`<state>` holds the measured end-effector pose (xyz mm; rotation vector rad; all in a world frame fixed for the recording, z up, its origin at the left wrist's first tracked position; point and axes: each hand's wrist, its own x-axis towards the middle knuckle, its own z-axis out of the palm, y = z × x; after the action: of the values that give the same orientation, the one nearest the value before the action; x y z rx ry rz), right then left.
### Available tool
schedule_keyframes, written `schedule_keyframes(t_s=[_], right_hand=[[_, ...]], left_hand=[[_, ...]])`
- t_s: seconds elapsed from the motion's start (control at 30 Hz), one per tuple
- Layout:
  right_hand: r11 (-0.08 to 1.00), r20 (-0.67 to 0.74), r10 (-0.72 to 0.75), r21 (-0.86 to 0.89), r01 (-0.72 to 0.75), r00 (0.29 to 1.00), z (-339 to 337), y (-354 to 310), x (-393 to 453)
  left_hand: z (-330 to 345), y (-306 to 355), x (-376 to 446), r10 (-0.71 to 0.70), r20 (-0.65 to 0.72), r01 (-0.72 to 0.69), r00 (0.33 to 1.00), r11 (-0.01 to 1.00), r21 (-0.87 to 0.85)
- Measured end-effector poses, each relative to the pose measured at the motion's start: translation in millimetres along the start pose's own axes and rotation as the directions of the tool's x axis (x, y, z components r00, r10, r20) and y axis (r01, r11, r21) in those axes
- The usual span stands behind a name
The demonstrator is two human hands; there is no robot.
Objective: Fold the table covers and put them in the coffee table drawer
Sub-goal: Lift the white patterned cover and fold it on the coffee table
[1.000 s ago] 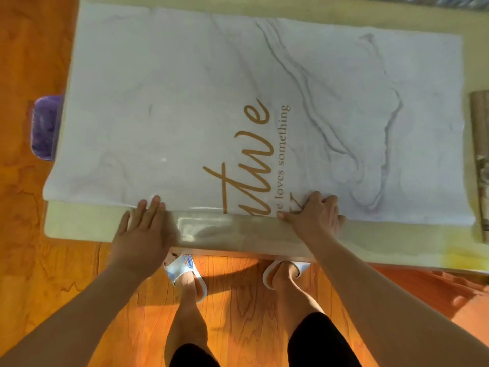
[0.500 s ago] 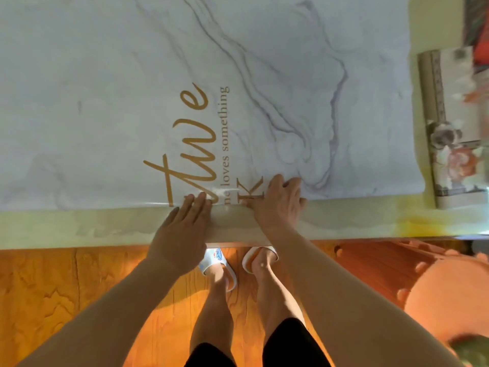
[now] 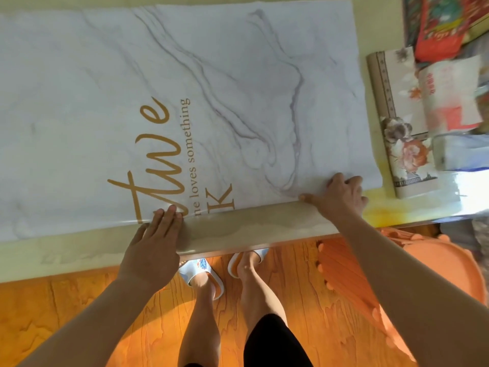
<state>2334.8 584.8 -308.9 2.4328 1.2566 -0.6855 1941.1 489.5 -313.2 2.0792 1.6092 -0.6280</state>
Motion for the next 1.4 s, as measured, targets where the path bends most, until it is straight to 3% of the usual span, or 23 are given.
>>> schedule_keyframes(t_s=[0.2, 0.37, 0.67, 0.83, 0.97, 1.13, 1.4], right_hand=[[0.998, 0.085, 0.062, 0.001, -0.062, 0.994, -23.2, 33.6, 36.0], [0.998, 0.125, 0.001, 0.055, -0.008, 0.992, -29.7, 55.0, 55.5], [0.992, 0.118, -0.037, 0.124, 0.022, 0.992, -47.6, 92.2, 79.6], [0.973, 0.024, -0.041, 0.23, 0.035, 0.999, -45.2, 100.6, 77.8], [0.955, 0.03, 0.031, 0.296, -0.039, 0.999, -42.5, 99.4, 77.8], [0.872, 0.027, 0.248, 0.43, -0.235, 0.968, -35.4, 106.0, 76.7], [0.602, 0.179, 0.525, 0.613, -0.512, 0.832, -31.1, 93.6, 63.6]], left_hand=[[-7.7, 2.3, 1.8, -0.044, 0.061, 0.044, 0.997, 0.999, -0.001], [-11.8, 4.4, 1.0, -0.069, 0.071, 0.069, 0.995, 0.998, 0.012], [-23.9, 14.3, 3.5, -0.107, 0.143, 0.098, 0.984, 0.993, 0.069], [-26.9, 21.1, 6.2, -0.125, 0.177, 0.116, 0.976, 0.991, 0.062], [-24.5, 34.2, 11.6, -0.158, 0.174, 0.154, 0.972, 0.987, 0.034], [-24.2, 41.0, 13.7, -0.129, 0.161, 0.125, 0.979, 0.992, 0.032], [-14.9, 48.8, 14.8, -0.196, 0.235, 0.168, 0.952, 0.977, 0.135]])
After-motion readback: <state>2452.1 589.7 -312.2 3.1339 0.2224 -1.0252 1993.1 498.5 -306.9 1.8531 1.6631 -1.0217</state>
